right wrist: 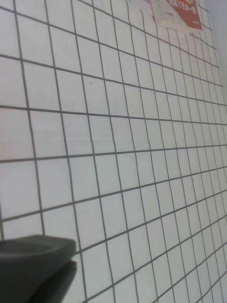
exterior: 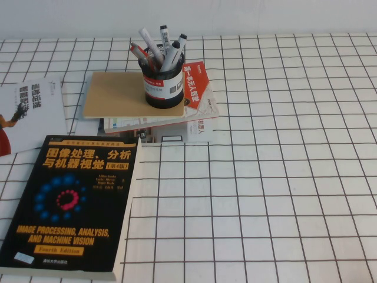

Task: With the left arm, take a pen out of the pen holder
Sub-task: 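Take a marker out of the pen holder and lay it on the table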

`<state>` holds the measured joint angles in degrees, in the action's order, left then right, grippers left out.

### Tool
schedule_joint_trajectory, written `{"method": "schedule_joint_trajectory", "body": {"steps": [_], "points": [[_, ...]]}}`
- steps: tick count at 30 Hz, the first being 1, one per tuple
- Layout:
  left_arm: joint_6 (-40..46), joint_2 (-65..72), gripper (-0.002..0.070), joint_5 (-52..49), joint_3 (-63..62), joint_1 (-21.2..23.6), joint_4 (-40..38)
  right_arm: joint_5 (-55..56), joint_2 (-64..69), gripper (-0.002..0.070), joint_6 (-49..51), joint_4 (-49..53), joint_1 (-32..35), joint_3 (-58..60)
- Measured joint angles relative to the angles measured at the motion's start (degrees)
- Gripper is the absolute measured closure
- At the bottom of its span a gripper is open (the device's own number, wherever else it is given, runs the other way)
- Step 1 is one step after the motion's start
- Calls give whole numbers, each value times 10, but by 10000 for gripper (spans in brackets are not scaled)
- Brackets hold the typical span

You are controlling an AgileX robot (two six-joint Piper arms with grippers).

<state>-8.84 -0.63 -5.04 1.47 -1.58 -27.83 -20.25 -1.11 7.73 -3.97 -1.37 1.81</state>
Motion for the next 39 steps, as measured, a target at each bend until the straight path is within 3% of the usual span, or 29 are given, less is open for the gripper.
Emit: {"method": "schedule_joint_trajectory", "body": {"steps": [10,16,20,27,35,39], "points": [[-28,0,680,92,0,0,-68,0,0,692,0,0,0,0],[-30,0,680,93,-8,0,-72,0,0,693,0,0,0,0],[36,45,680,20,-93,0,-30,0,0,692,0,0,0,0],[238,219,680,-95,-277,0,30,0,0,693,0,0,0,0],[326,427,680,-50,-371,-5,33,0,0,692,0,0,0,0],[336,511,680,-4,-383,-56,34,0,0,692,0,0,0,0]]}}
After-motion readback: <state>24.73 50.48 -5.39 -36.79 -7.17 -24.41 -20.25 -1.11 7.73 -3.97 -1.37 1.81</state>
